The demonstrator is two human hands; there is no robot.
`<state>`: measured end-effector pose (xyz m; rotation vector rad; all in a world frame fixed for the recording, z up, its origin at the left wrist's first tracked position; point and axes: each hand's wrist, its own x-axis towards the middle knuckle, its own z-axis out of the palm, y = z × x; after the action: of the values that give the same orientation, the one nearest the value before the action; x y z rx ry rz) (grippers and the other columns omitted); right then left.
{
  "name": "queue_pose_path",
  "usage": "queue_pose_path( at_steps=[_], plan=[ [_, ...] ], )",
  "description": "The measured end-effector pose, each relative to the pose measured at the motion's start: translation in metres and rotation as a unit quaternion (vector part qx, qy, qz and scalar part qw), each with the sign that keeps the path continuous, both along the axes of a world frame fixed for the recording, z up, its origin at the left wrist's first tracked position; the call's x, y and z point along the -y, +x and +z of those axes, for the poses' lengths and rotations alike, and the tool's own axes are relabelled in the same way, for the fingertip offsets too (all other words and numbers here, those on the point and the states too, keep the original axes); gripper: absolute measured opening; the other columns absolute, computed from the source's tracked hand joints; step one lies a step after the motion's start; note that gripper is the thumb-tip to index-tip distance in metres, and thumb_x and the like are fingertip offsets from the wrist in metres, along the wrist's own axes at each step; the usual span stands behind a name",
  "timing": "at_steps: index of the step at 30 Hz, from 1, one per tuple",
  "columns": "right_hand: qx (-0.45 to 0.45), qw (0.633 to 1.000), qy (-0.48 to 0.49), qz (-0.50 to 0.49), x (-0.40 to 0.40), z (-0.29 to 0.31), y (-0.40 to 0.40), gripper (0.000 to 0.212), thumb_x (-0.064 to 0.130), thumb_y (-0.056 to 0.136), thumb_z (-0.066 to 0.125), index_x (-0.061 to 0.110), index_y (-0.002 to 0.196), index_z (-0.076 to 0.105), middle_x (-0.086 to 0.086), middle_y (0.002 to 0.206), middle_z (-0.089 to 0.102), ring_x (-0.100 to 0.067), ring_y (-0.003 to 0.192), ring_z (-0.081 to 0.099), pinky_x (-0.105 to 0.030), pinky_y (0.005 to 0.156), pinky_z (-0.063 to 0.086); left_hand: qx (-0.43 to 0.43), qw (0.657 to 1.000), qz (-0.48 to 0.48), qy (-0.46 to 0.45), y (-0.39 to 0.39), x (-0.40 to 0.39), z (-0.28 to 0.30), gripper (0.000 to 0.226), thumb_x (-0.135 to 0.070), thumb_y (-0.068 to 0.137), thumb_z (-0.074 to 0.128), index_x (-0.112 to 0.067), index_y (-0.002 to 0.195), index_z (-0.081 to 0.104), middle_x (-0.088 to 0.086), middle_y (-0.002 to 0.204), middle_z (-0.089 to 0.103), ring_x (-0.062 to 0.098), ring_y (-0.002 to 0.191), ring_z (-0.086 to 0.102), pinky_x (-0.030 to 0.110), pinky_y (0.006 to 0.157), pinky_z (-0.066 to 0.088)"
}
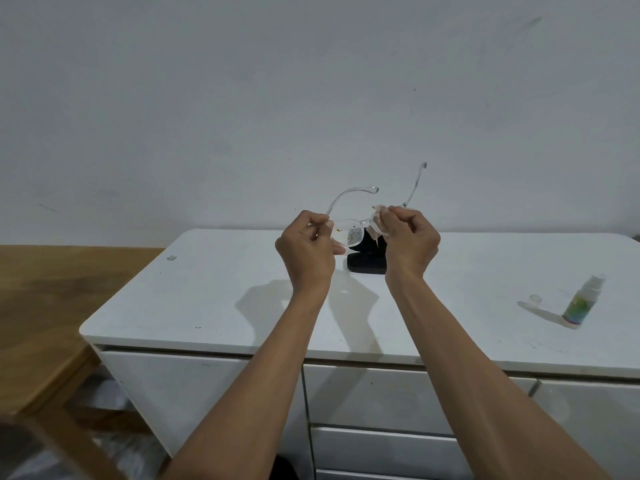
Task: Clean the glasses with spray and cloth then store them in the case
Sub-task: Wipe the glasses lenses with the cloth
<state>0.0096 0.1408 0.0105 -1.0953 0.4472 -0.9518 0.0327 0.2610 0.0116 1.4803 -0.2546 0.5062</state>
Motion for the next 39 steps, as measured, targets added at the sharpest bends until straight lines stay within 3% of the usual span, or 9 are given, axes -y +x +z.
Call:
queue_pose_path(
  at_steps=[3,7,12,15,19,22,29,35,39],
  plan=[
    [-0.003,0.997,-0.011,0.071,0.002,0.001,-0.003,0.017,0.003,0.079,0.083,0.013,0.070,0.073,-0.010,0.088,0.077,-0.030,0.087,0.076,-0.042,0.083,0.064,-0.008,1.000,0.007,-0.011,0.000,0.002,0.000,0.007,0.002,0.091,0.067,0.002,0.085,0.065,0.006,0.058,0.069,0.022,0.042,0.068,0.032,0.050,0.058],
    [-0.021,0.980,-0.047,0.194,0.004,0.001,-0.021,0.006,-0.009,0.088,0.069,-0.006,0.091,0.066,-0.016,0.075,0.059,-0.023,0.049,0.061,-0.028,0.057,0.060,-0.022,1.000,0.018,-0.012,0.007,-0.007,-0.003,0.009,0.003,0.090,0.068,-0.001,0.083,0.066,0.002,0.058,0.068,0.023,0.042,0.067,0.028,0.046,0.055],
    [-0.073,0.957,-0.121,0.255,0.017,-0.005,-0.026,0.025,-0.006,0.086,0.072,-0.026,0.089,0.058,-0.023,0.069,0.060,-0.036,0.053,0.060,-0.038,0.063,0.061,-0.045,0.999,0.014,-0.001,0.018,-0.018,-0.012,0.007,0.002,0.088,0.071,0.001,0.083,0.068,0.001,0.053,0.068,0.026,0.045,0.068,0.046,0.061,0.063],
    [-0.042,0.968,-0.103,0.225,0.012,-0.011,-0.026,0.026,-0.003,0.085,0.075,-0.019,0.079,0.057,-0.023,0.062,0.056,-0.038,0.055,0.055,-0.043,0.064,0.057,-0.061,0.998,0.020,-0.025,0.018,-0.015,-0.015,0.008,0.003,0.088,0.071,-0.001,0.082,0.068,-0.004,0.053,0.068,0.028,0.047,0.069,0.049,0.064,0.063],
    [-0.039,0.988,-0.061,0.136,0.000,-0.027,-0.016,0.009,0.004,0.087,0.074,-0.004,0.085,0.070,-0.034,0.085,0.068,-0.030,0.068,0.061,-0.042,0.080,0.061,-0.064,0.995,0.048,-0.059,0.018,-0.011,-0.016,0.011,0.005,0.088,0.070,-0.003,0.081,0.069,0.010,0.069,0.070,0.029,0.051,0.068,0.049,0.059,0.063],
    [-0.036,0.992,-0.027,0.122,-0.014,-0.034,-0.012,0.008,0.008,0.086,0.077,0.013,0.080,0.075,-0.025,0.096,0.075,-0.025,0.079,0.067,-0.042,0.085,0.059,-0.065,0.993,0.072,-0.064,0.020,-0.009,-0.018,0.015,0.004,0.089,0.069,-0.007,0.078,0.068,0.013,0.072,0.071,0.030,0.052,0.069,0.049,0.060,0.063],
    [-0.032,0.990,-0.038,0.135,-0.053,-0.028,-0.001,0.008,0.011,0.087,0.078,0.018,0.083,0.077,0.007,0.081,0.077,-0.012,0.076,0.069,-0.030,0.079,0.057,-0.058,0.993,0.090,-0.058,0.015,0.000,-0.020,0.021,0.008,0.088,0.066,-0.010,0.077,0.068,0.005,0.073,0.073,0.016,0.054,0.072,0.045,0.060,0.063],
    [-0.049,0.984,-0.153,0.082,-0.062,-0.029,0.003,0.021,0.021,0.100,0.062,0.017,0.111,0.080,0.009,0.099,0.079,0.002,0.092,0.070,-0.008,0.082,0.051,-0.063,0.992,0.093,-0.054,0.014,0.001,-0.018,0.022,0.006,0.084,0.067,-0.014,0.076,0.070,-0.004,0.070,0.071,0.018,0.073,0.074,0.047,0.068,0.063],
    [-0.045,0.982,-0.171,0.065,-0.059,-0.031,0.003,0.023,0.012,0.096,0.065,0.015,0.113,0.080,0.015,0.099,0.077,-0.001,0.096,0.072,-0.009,0.081,0.052,-0.063,0.993,0.086,-0.047,0.013,-0.001,-0.018,0.017,0.000,0.086,0.070,-0.015,0.077,0.070,0.002,0.071,0.073,0.021,0.069,0.074,0.046,0.066,0.063]
  ],
)
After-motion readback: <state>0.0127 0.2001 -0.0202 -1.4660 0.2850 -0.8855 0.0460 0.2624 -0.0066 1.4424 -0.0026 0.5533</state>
